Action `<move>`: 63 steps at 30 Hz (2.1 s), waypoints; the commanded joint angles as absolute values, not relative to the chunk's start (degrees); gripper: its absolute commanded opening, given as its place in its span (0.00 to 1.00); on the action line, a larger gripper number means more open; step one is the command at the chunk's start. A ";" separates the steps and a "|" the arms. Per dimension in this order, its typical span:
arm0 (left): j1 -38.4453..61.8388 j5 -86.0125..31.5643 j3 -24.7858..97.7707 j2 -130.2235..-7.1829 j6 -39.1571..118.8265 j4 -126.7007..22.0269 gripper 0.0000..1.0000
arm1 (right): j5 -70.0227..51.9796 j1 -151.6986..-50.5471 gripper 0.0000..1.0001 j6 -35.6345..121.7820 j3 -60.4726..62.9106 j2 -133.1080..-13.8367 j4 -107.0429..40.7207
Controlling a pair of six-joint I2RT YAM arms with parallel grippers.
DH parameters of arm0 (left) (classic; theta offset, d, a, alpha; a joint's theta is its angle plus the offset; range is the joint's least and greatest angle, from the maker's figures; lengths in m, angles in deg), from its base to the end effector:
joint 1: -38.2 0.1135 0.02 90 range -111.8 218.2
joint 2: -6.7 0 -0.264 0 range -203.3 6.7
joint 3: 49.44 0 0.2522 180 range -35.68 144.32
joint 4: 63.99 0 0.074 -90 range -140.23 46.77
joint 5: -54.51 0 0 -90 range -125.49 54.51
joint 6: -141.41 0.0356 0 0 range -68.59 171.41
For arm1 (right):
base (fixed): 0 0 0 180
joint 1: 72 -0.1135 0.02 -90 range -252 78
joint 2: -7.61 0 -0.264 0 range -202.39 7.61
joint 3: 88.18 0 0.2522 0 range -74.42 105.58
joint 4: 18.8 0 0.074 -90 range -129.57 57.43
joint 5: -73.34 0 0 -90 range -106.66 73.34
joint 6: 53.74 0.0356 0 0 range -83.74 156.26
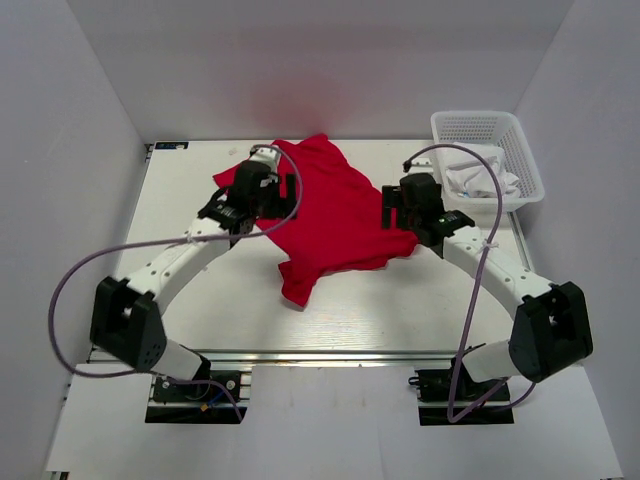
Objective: Fold and stack the t-shirts
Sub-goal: Flatten out the tshirt
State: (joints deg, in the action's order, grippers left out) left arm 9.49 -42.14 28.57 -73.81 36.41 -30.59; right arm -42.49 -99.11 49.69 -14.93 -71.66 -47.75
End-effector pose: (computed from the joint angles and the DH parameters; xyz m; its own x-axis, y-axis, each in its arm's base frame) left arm 0.2800 -0.1487 0.2988 -0.5990 0.0349 -0.8000 0.2483 0.9579 -0.1441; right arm 0.2817 0.1268 0.2857 -0.5177 -0.0302 -0.8550 0.0287 0.9982 -0.0526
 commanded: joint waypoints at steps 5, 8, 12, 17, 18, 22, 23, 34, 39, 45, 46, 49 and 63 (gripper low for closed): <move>14.90 -53.42 43.85 -94.00 33.57 -27.56 1.00 | -18.95 -102.32 0.90 49.88 -17.20 -79.03 -44.18; 16.57 -51.23 48.86 -101.39 34.72 -28.96 1.00 | -17.46 -103.46 0.90 50.58 -18.25 -82.20 -43.29; 19.29 -49.99 53.77 -109.47 36.74 -31.08 1.00 | -19.82 -103.20 0.90 52.95 -17.47 -85.98 -44.25; 21.58 -46.57 55.82 -115.20 36.13 -30.28 1.00 | -24.31 -101.45 0.90 55.85 -16.24 -89.51 -44.60; 22.19 -44.47 54.34 -115.72 36.12 -31.50 1.00 | -24.40 -101.09 0.90 56.21 -15.80 -90.12 -44.61; 22.73 -41.12 50.64 -115.73 35.59 -33.01 1.00 | -24.31 -97.84 0.90 58.23 -11.94 -95.74 -47.05; 22.73 -39.63 50.02 -115.73 35.59 -33.01 1.00 | -24.66 -96.18 0.90 58.41 -10.88 -96.88 -47.59; 20.71 -24.45 26.08 -106.54 29.63 -33.52 1.00 | -22.29 -89.49 0.90 55.25 1.51 -106.80 -48.82; 16.93 -15.99 8.29 -92.11 25.93 -40.82 1.00 | -24.39 -88.00 0.90 51.55 12.32 -113.23 -51.46; 14.03 -17.26 5.26 -81.46 26.45 -38.73 1.00 | -23.43 -87.55 0.90 47.60 22.00 -114.65 -52.69; 14.03 -19.21 6.67 -79.28 27.24 -37.24 1.00 | -22.39 -87.90 0.90 46.99 21.48 -112.99 -52.34; 14.03 -28.08 12.74 -76.19 28.47 -30.91 1.00 | -18.96 -87.90 0.90 46.63 18.06 -107.20 -50.24; 22.62 -67.13 11.09 -59.65 8.26 -9.95 1.00 | -14.47 -88.96 0.90 59.02 -24.40 -71.51 -38.80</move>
State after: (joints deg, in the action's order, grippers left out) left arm 19.91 -60.46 13.38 -60.23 12.76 -11.95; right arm -15.08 -88.38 56.53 -21.16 -75.22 -40.77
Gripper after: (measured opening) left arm 0.992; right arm 0.904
